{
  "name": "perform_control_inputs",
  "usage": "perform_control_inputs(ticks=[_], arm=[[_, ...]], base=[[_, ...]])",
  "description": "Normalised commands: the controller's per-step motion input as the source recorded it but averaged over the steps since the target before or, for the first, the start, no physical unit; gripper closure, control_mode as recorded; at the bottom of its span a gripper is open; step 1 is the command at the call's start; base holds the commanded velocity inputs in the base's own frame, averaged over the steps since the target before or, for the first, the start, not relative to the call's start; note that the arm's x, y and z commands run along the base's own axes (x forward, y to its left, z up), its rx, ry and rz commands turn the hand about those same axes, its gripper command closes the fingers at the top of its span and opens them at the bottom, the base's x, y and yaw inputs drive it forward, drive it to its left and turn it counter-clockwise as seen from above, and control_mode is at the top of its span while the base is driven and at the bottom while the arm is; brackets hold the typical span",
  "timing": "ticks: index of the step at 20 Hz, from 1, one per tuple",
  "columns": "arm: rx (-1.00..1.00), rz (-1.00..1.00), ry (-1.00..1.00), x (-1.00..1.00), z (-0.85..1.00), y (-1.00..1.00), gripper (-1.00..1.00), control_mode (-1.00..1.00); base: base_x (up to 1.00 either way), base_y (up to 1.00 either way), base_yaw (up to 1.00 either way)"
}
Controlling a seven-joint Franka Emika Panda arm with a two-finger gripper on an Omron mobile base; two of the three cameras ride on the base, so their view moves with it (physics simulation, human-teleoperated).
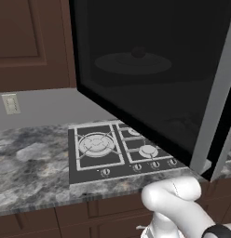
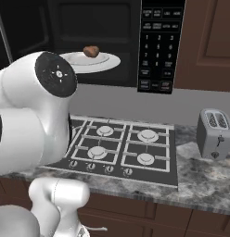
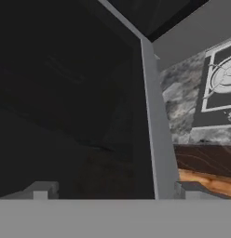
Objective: Retrieve the reheated potato from the microwave, then place the potato, cheese, and condiment on the cutting board.
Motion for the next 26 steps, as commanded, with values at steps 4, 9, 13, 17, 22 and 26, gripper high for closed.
perform_control_inputs(ticks=[4, 9, 13, 17, 22, 26], arm=[[-0.02, -0.25, -0.05, 0.00, -0.04, 0.57, -1.00, -1.00], [-0.02, -0.25, -0.02, 0.03, -0.01, 0.49, -1.00, -1.00], [-0.02, -0.22, 0.00, 0.11, 0.00, 0.43, -1.00, -1.00], [-0.01, -0.19, 0.00, 0.10, 0.00, 0.30, -1.00, -1.00], [-0.02, -0.16, 0.00, 0.16, 0.00, 0.31, -1.00, -1.00], [-0.01, -0.13, -0.01, 0.19, 0.00, 0.33, -1.00, -1.00]], base=[[0.00, 0.00, 0.00], [0.00, 0.00, 0.00], [0.00, 0.00, 0.00], [0.00, 0.00, 0.00], [0.00, 0.00, 0.00], [0.00, 0.00, 0.00]])
